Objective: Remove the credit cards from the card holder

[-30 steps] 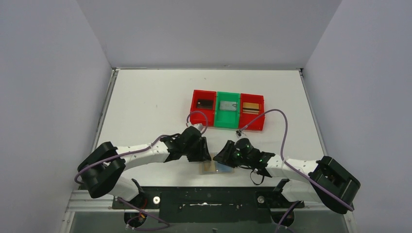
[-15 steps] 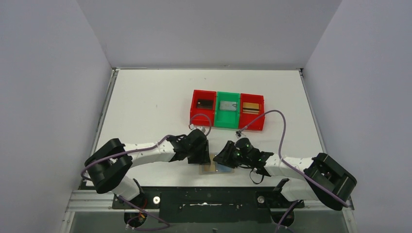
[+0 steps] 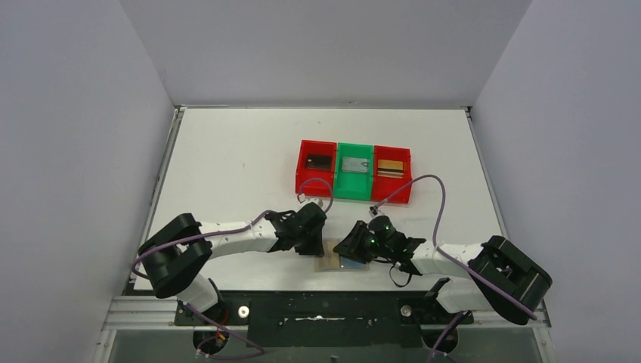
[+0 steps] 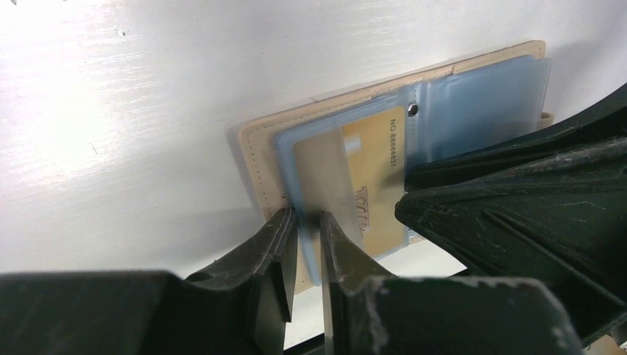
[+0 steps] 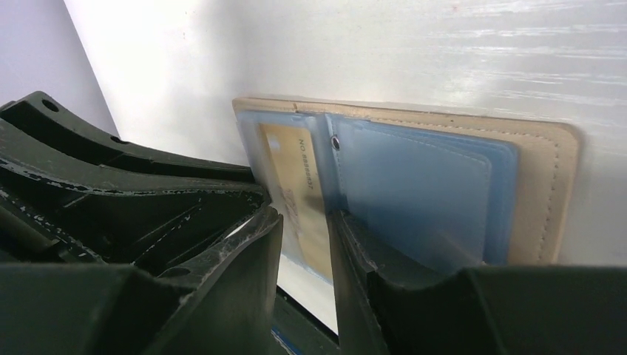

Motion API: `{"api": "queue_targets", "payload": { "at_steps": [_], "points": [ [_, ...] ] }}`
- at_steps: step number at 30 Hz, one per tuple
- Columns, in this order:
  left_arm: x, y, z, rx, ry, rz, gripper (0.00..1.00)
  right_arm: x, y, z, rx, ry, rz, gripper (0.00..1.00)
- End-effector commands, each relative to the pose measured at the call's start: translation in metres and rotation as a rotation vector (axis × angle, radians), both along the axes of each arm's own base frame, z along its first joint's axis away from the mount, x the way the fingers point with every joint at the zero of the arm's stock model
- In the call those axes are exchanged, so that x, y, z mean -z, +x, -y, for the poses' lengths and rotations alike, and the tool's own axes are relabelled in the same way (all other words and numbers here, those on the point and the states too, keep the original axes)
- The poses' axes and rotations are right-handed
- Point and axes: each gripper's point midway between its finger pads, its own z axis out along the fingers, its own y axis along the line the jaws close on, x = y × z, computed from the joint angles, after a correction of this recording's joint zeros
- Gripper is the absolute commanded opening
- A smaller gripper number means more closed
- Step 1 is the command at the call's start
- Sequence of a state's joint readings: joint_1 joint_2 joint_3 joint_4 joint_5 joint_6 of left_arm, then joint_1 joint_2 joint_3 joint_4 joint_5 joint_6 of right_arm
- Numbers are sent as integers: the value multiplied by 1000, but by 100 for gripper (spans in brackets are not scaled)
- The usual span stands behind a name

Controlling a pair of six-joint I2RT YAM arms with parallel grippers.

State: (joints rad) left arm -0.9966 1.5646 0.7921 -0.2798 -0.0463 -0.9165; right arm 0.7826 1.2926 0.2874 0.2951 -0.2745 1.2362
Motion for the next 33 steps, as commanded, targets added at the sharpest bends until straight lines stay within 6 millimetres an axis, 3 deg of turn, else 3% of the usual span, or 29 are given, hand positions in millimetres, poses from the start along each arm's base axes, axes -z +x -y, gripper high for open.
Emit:
{"api": "queue_targets", "payload": {
  "at_steps": [1,6,13,16,18,19,23,28,33],
  "points": [
    [23,-10,-15,3,101,-27,12,-6,6,4,45,25,20,32],
    [27,-12,-16,2,111,-27,0,1,7,17,83,-43,-2,34],
    [28,-12,-13,9,110,-25,0,7,8,22,82,-102,-14,30],
    [27,-13,-9,22,102,-23,0,9,9,18,58,-108,-11,23],
    [24,-14,-5,31,87,-25,0,9,10,13,35,-100,-13,13],
    [21,-14,-3,34,75,-25,0,6,11,10,27,-89,-5,6],
    [-11,-8,13,32,-19,30,0,-3,16,9,36,-74,33,2],
    [-50,4,32,49,-126,106,0,-11,16,5,3,-67,61,16],
    [-66,7,42,71,-174,132,0,-8,13,2,-13,-63,52,23]
  ]
}}
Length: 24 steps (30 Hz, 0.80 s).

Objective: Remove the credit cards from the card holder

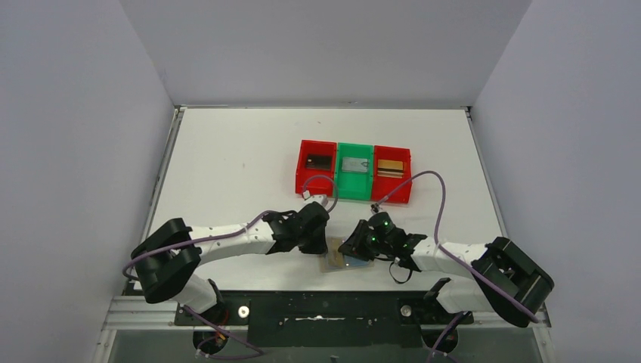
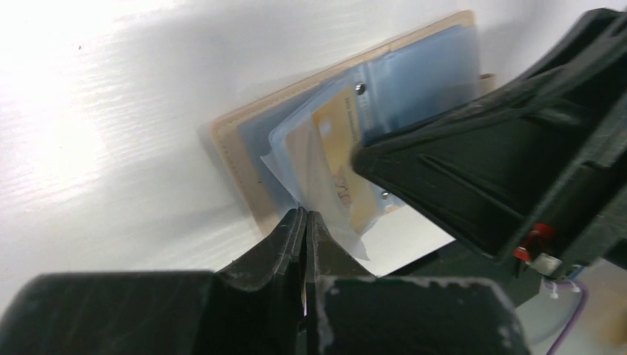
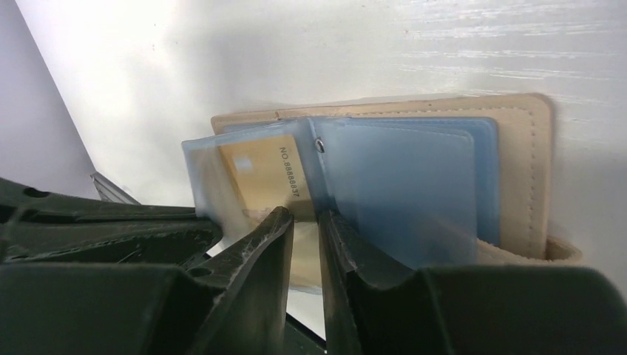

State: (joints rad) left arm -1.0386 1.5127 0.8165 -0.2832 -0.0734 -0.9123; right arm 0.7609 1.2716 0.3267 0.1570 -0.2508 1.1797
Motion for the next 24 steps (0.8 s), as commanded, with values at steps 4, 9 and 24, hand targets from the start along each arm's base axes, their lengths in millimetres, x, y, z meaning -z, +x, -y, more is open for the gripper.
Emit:
{"api": "queue_targets", "payload": {
  "at_steps": [4,9,24],
  "points": [
    [-39,6,31,65,-127,56,0,-14,10,-15,-24,36,55,26],
    [-37,5,32,70,-119,50,0,-19,10,-18,-34,40,76,36],
    [-30,7,23,35,-76,45,0,-51,4,-31,-122,40,229,39]
  ]
}}
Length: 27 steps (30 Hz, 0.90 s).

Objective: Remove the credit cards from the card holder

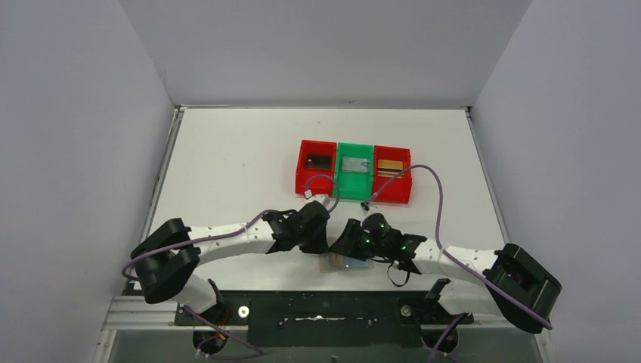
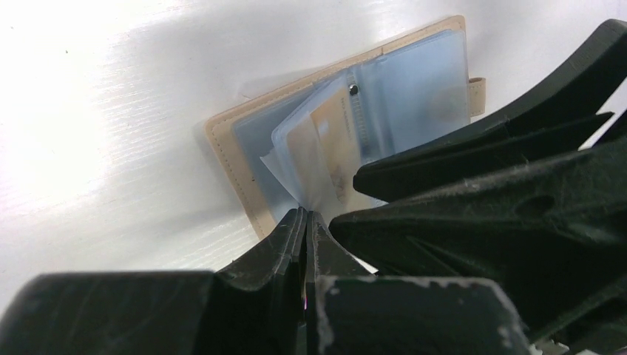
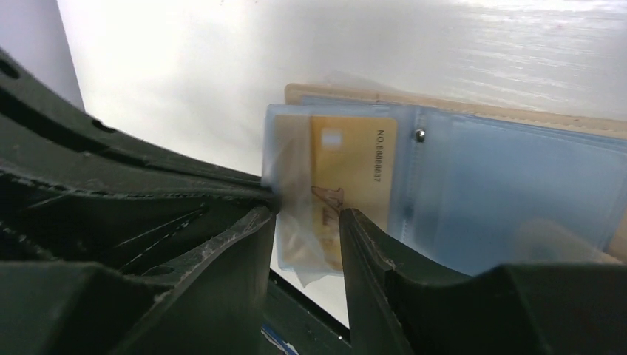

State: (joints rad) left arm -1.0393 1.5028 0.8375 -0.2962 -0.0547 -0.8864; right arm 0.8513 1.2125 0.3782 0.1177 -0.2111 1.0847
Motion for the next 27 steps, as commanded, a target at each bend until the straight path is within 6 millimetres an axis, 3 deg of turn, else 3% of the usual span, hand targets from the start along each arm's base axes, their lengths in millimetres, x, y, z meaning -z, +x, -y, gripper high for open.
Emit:
{"api": "queue_targets", "payload": {
  "at_steps": [1,16,21,27],
  "points": [
    [-21,8,18,1,-62,36,0,-29,11,-14,-3,62,106,38],
    [-23,9,19,-6,-69,38,0,-14,-2,-24,-89,-30,71,32],
    [-23,9,20,-4,-71,35,0,-7,1,-19,-73,-90,64,15],
    [-23,9,19,-7,-73,37,0,-11,5,-20,-51,-81,76,0]
  ]
}}
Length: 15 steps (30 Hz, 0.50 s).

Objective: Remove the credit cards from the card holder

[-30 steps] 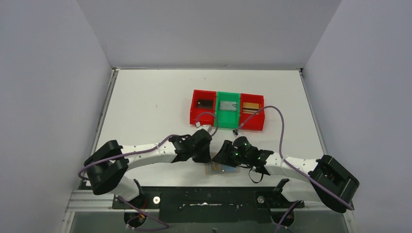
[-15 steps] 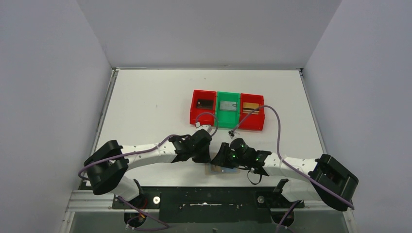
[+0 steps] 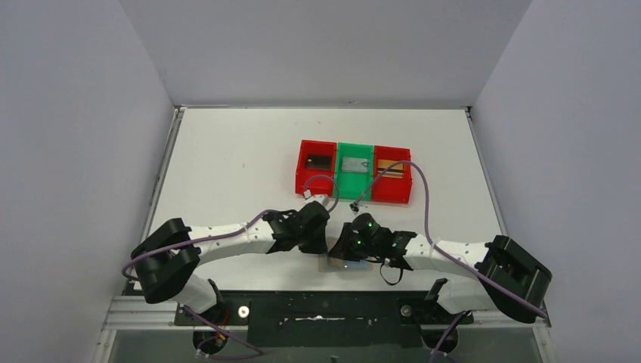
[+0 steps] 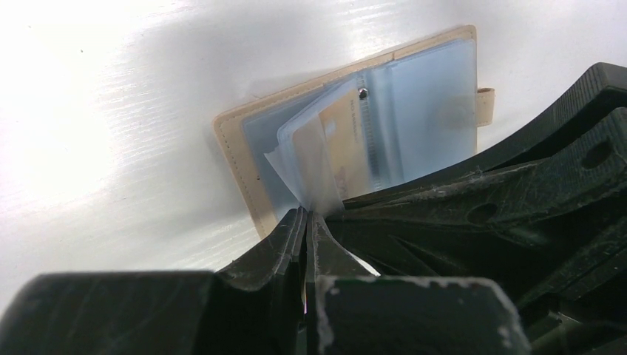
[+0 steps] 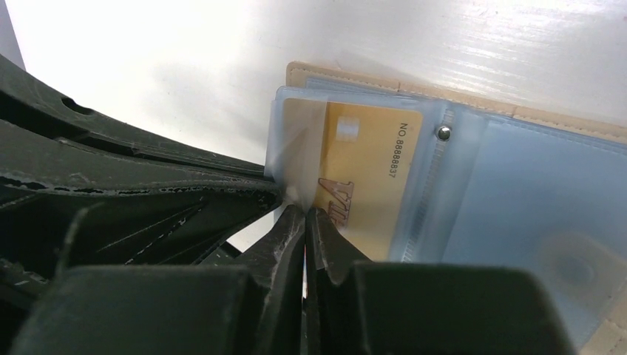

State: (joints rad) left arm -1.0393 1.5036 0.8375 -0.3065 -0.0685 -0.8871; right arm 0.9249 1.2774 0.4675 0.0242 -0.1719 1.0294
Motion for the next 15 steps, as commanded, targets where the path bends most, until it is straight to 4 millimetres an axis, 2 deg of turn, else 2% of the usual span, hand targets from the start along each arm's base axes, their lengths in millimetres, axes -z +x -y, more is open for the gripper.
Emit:
{"api": "queue_targets", "payload": {
  "at_steps": [1,4,7,12,15],
  "points": [
    [-25,7,22,2,-90,34,0,-16,15,-8,30,20,68,0],
    [-26,8,21,-2,-90,38,0,-19,16,-9,43,40,70,0],
    [-26,9,19,-13,-87,43,6,-22,17,-8,66,64,75,0],
    [-31,12,13,-42,-88,64,35,-31,22,-3,114,133,91,0],
    [-37,14,9,-61,-98,84,44,-37,25,1,147,188,98,0]
  ]
}}
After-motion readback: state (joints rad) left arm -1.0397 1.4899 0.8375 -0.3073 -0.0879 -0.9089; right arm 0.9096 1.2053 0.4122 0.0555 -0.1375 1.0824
